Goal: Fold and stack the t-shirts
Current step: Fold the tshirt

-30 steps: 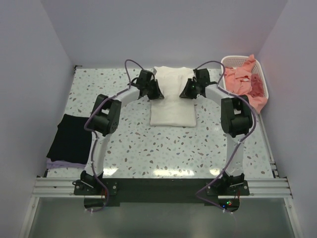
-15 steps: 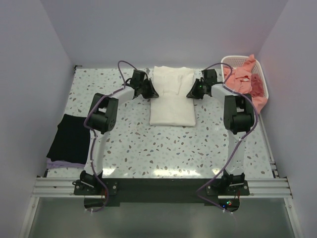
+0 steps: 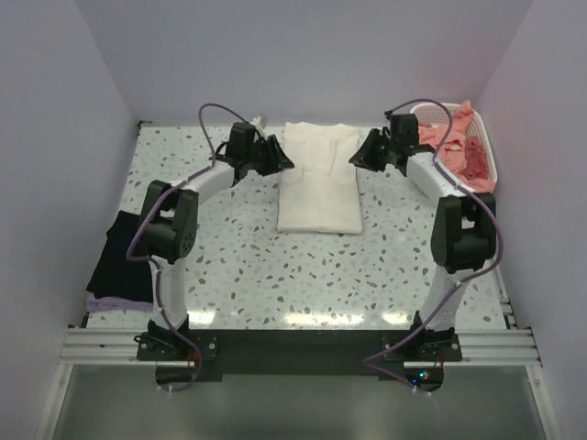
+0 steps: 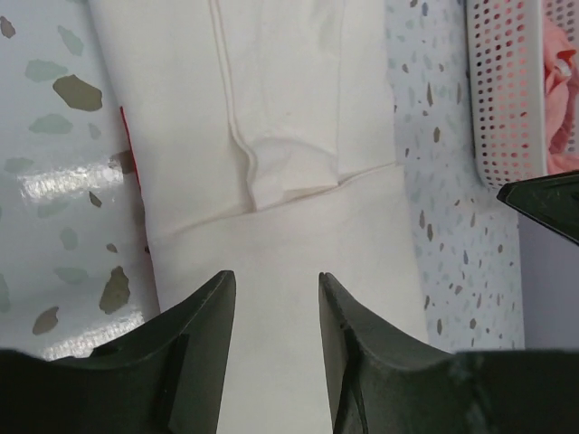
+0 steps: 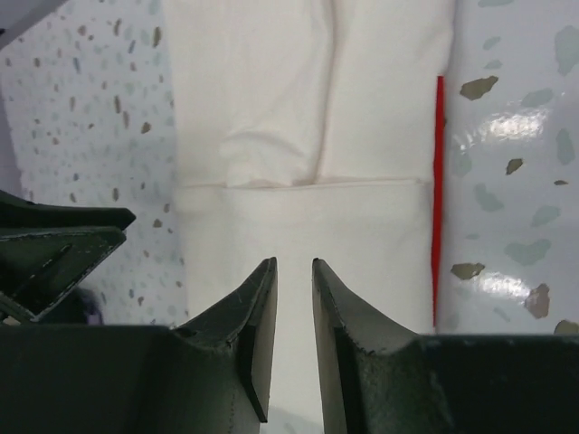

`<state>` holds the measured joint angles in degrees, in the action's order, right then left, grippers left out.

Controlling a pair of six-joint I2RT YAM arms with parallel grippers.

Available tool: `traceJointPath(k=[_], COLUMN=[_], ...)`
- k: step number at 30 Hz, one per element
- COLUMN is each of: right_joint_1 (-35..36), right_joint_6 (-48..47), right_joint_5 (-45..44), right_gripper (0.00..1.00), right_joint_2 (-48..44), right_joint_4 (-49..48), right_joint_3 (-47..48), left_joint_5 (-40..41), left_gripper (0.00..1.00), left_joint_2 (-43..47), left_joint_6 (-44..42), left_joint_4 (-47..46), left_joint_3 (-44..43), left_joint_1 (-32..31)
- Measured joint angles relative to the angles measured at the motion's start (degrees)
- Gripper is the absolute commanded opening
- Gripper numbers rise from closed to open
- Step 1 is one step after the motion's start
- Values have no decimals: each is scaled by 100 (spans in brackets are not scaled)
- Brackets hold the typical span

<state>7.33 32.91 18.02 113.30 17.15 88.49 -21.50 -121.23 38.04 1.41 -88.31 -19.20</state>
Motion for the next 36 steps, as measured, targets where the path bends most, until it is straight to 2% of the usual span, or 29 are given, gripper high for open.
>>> traceJointPath(k=[6, 10, 14, 19, 24, 27, 33, 36], right_joint_1=[437, 811, 861, 702, 201, 94, 17, -31], right_joint_6=[363, 682, 831, 804, 824, 763, 632, 568], right_joint_5=[306, 579, 708, 750, 935, 905, 737, 651], right_gripper=[27, 27, 27, 27, 27, 27, 28, 28], right_joint_2=[-1145, -1300, -1279, -1250, -1263, -1416, -1620, -1749], right_joint_4=[-732, -1198, -1294, -1401, -1462, -1427, -1300, -1191], right_joint_3=[-1202, -2111, -2754, -3237, -3934, -4009, -4146, -4223], left_joint_5=[55, 39, 7, 46, 96, 111, 144, 179], left_gripper=[34, 33, 31, 31, 31, 31, 35, 41], left_joint_2=[938, 1064, 1008, 938, 1110, 1217, 1506, 1735], left_joint_6=[358, 590, 715, 743, 782, 785, 787, 789], left_joint_4=[-588, -791, -831, -949, -1172, -1250, -1250, -1233], left_joint_3=[1113, 1790, 2306, 2761, 3112, 3272, 3587, 3840], left_joint_1=[-330, -789, -1086, -1093, -1067, -1040, -800, -577])
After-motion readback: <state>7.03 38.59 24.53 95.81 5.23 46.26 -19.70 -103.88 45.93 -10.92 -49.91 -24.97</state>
